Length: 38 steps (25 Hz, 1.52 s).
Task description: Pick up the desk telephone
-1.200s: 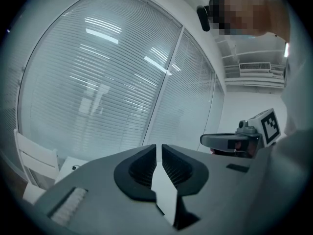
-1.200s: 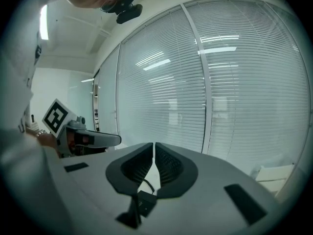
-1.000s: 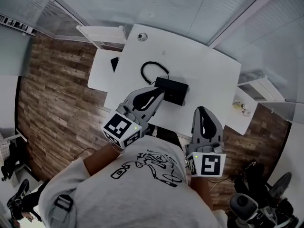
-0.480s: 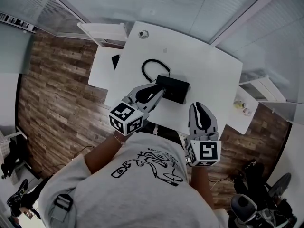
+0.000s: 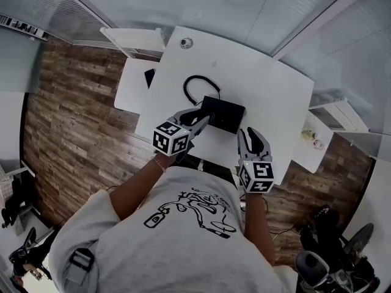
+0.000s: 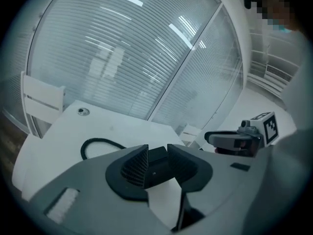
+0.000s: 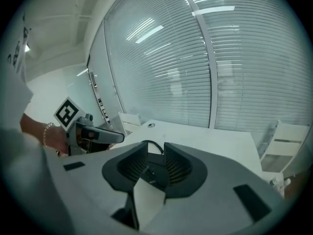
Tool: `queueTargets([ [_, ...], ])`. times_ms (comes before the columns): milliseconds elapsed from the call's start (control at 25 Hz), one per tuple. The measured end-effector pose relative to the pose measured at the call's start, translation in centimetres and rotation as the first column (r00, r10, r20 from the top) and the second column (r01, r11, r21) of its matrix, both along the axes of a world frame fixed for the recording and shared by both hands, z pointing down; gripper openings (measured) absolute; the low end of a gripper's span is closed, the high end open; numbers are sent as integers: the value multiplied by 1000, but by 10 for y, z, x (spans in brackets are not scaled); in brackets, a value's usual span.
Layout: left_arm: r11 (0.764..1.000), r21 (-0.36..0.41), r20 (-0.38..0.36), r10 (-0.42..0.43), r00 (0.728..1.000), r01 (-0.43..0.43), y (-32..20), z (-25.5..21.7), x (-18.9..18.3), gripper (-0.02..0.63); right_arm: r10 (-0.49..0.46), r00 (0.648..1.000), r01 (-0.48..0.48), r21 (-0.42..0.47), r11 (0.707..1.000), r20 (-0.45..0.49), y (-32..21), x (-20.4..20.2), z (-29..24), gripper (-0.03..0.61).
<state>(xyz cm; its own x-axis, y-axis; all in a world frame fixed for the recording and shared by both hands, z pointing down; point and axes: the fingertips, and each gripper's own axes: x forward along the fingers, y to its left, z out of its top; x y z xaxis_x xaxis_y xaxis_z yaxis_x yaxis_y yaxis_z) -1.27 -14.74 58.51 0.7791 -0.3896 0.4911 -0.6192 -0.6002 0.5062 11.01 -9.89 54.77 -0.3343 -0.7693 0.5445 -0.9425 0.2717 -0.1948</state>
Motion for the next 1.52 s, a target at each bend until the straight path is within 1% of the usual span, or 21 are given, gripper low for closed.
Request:
queueTargets([
  [200,997,-81,5,-4,1000,4,-3,41,-4,103,-21,1000,20,-45,999,-11,-8,-1,33,74],
  [360,992,-126,24,4,1000,-1,-6,73,-5,104,2,1000,0,-90,996,22,-14,3,62,84],
  [560,980,-198,44,13,999,-4,-7,109,-7,119,8,1000,-5,-164,986,20,-19,8,100,112],
  [720,969,-249,65,26,998,-9,-5,137,-8,169,30,997,-13,-215,977,74,-20,9,121,153],
  [800,963,-271,73,20,997,0,-6,147,-9,178,48,993,-21,-244,970,105,-20,10,131,172],
  [1000,949,-313,78,-8,997,32,-10,164,-14,193,75,985,-26,-296,955,153,-19,12,149,196],
  [1200,932,-360,59,-23,998,43,-11,177,-13,206,87,979,-23,-325,946,183,-21,12,160,199],
  [1400,925,-379,25,7,1000,3,-6,177,-5,206,81,975,-6,-340,940,209,-20,6,164,199],
  [1520,922,-386,20,30,999,-19,-6,180,-4,205,88,968,0,-350,937,236,-21,5,169,198],
])
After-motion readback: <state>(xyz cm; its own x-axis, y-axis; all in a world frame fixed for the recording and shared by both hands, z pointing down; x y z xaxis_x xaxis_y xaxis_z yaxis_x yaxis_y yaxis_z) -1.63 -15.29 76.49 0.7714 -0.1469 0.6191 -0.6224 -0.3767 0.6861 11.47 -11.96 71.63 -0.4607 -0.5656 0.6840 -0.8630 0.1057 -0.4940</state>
